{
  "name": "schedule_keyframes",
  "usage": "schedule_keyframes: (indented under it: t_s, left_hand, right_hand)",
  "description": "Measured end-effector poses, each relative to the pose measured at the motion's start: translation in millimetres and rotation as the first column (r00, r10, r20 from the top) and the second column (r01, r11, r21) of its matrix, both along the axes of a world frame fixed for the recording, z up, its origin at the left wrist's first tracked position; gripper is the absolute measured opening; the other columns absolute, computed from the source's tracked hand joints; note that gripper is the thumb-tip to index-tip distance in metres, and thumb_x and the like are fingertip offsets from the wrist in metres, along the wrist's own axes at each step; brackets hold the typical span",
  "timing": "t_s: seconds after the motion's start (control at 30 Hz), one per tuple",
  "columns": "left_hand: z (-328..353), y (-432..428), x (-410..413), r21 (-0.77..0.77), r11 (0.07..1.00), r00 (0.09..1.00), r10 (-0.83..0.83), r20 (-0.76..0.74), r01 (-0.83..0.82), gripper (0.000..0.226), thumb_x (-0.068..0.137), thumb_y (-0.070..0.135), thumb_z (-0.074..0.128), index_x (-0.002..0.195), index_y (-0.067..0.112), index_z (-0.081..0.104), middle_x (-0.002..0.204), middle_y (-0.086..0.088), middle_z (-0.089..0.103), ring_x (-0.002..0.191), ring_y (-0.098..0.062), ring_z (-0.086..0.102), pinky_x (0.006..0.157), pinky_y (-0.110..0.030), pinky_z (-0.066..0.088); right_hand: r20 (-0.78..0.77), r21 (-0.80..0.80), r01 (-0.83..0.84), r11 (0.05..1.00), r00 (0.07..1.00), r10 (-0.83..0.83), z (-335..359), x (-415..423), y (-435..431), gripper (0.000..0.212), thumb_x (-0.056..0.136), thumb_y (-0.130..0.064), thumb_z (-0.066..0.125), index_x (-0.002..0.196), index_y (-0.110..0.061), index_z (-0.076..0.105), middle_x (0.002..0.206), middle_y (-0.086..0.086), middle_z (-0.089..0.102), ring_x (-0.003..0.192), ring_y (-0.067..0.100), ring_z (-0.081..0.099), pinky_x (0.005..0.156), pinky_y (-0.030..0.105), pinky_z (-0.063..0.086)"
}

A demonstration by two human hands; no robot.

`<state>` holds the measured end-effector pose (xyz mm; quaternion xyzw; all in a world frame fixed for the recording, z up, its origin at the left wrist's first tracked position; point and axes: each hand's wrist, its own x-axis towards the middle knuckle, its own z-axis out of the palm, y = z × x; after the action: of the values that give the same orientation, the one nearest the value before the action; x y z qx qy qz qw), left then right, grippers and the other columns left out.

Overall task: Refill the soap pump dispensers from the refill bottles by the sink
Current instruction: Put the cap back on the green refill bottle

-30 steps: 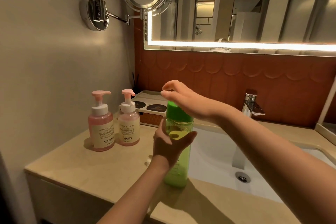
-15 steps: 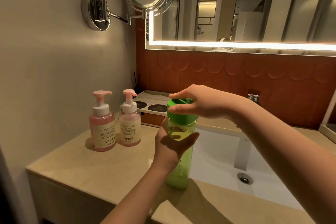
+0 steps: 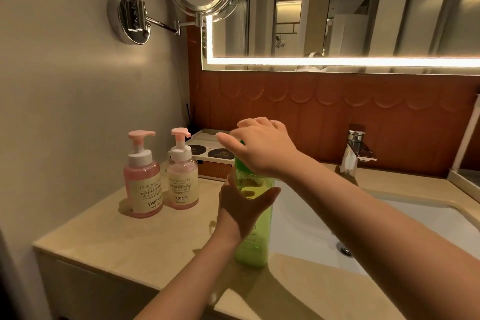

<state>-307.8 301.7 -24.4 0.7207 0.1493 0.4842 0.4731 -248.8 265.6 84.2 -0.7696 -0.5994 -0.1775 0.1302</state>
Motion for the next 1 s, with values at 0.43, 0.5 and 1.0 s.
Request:
schedule_keyframes:
  t_s: [0.43,0.5,1.0]
  left_hand:
    - [-3,-1,1,-0.174,0.973,0.983,-0.130,0.132,0.152,0.054,0.066,0.013,0.076,0.114,0.016,0.052,0.101,-0.001,0.064,0.091,-0.010,0.063,0.065,-0.013,0.051]
    - [-3,0,1,-0.165,0.974,0.984,-0.134,0.119,0.152,0.052,0.067,0.013,0.076,0.113,0.016,0.052,0.099,0.000,0.064,0.088,-0.004,0.064,0.064,-0.011,0.050]
    - [-8,3,5,-0.084,0.993,0.995,-0.076,0.068,0.081,0.065,0.058,0.035,0.080,0.115,0.021,0.052,0.090,0.018,0.067,0.087,0.004,0.063,0.072,-0.012,0.051]
  right_hand:
    - [-0.490,-0.198,-0.367,0.909,0.840,0.233,32,24,-40,0.042,0.094,-0.030,0.047,0.135,-0.023,0.047,0.137,-0.001,0.048,0.114,0.013,0.044,0.078,0.020,0.047]
    - [-0.391,-0.201,-0.337,0.920,0.889,0.240,34,19,-38,0.045,0.092,-0.036,0.048,0.134,-0.021,0.049,0.134,0.000,0.052,0.108,0.012,0.047,0.069,0.015,0.046]
    - [0.051,-0.163,-0.081,0.983,0.995,0.090,25,-2,-29,0.055,0.086,-0.057,0.049,0.110,-0.010,0.062,0.093,0.003,0.065,0.081,0.018,0.062,0.064,0.023,0.051]
